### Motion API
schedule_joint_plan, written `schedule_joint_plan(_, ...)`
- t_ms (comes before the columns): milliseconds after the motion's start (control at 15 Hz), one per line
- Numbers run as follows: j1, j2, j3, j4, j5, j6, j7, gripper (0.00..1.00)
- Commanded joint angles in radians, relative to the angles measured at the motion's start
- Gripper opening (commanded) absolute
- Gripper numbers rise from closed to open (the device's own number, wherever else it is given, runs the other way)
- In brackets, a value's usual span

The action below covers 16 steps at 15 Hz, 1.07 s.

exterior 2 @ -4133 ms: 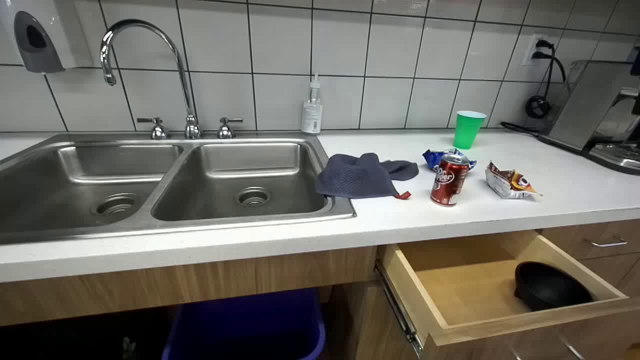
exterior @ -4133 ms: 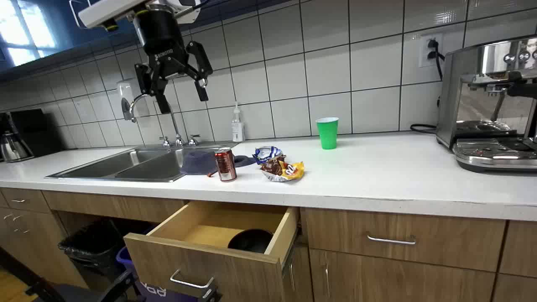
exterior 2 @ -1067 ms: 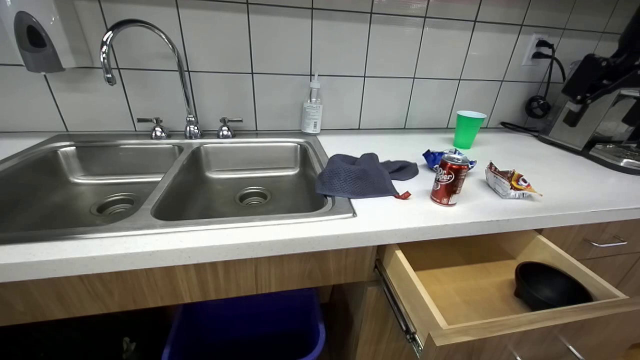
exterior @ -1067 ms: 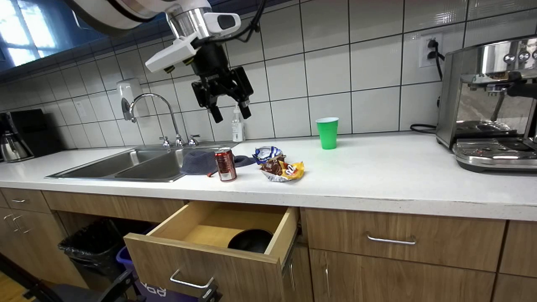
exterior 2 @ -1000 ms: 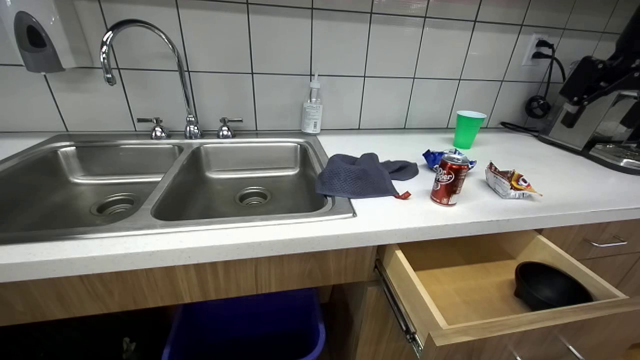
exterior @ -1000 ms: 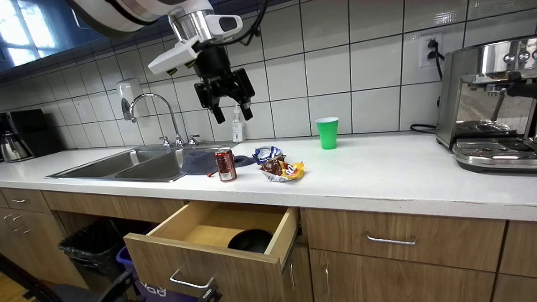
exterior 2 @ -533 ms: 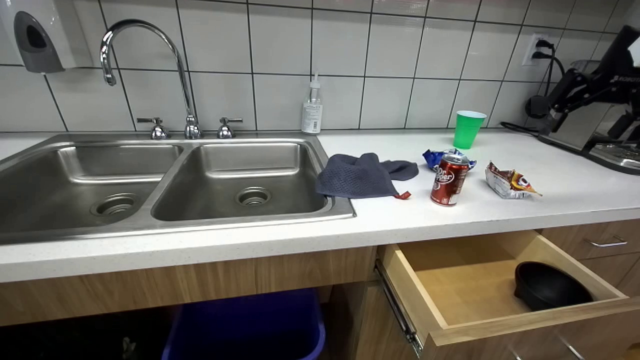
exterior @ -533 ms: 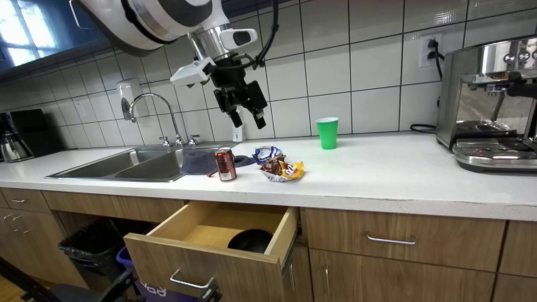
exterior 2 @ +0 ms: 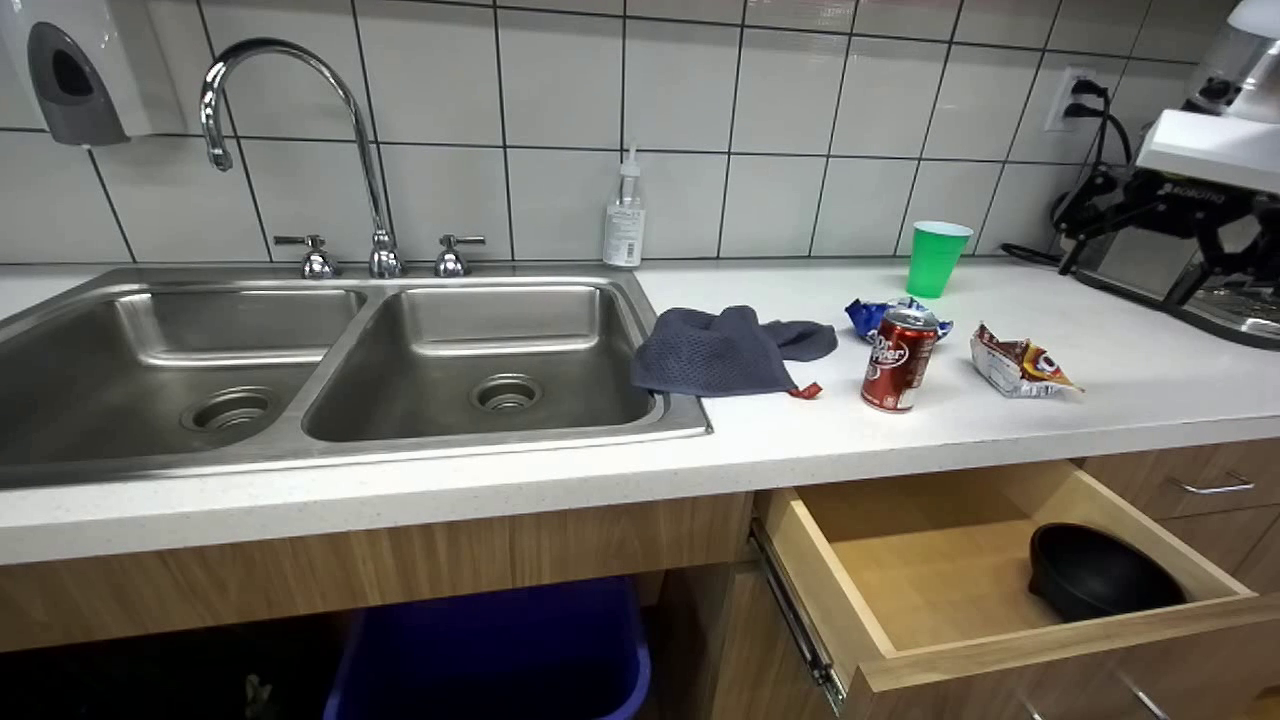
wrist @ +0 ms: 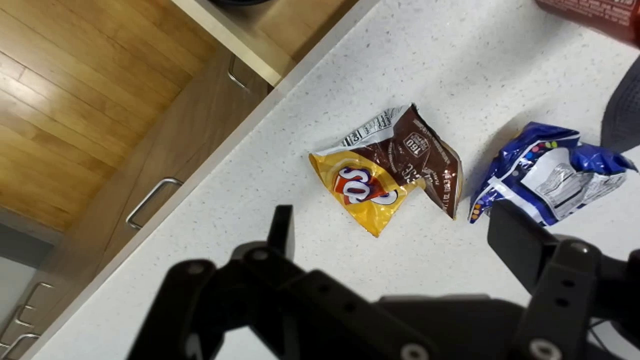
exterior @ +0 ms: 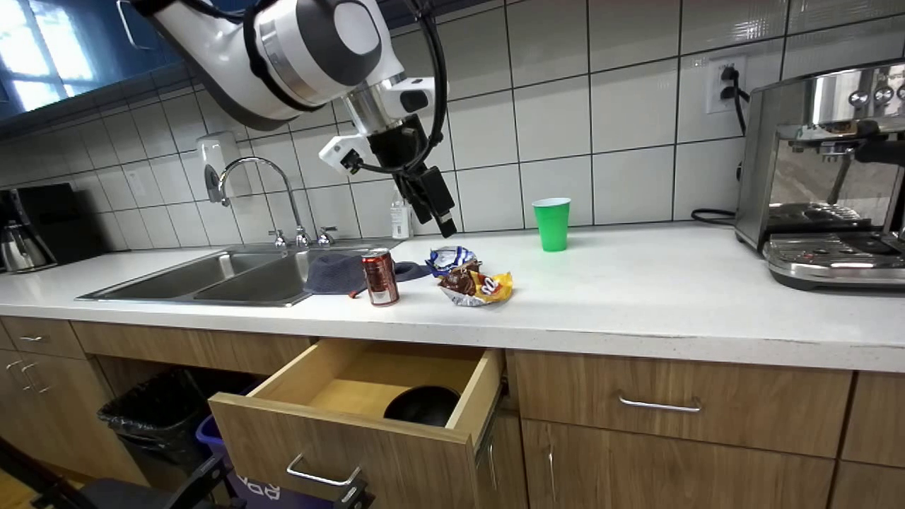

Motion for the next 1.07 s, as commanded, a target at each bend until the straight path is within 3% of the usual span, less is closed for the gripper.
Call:
schedule_joint_plan(0,-0.019,0.088,0.004,0.056,-0.098,0.05,0.219,1.0)
schedule_joint_plan(267,0.014,0.165,-0.045,0.107,-0.211,0.073,0.429,1.0)
schedule_joint_plan(533,0.011,0.237,-0.049,0.16,-0.304,0.064,0.599,1.0)
schedule_joint_plan(1000,0.041,0.343,-0.062,0.241,-0.363,0.052,0.767,1.0)
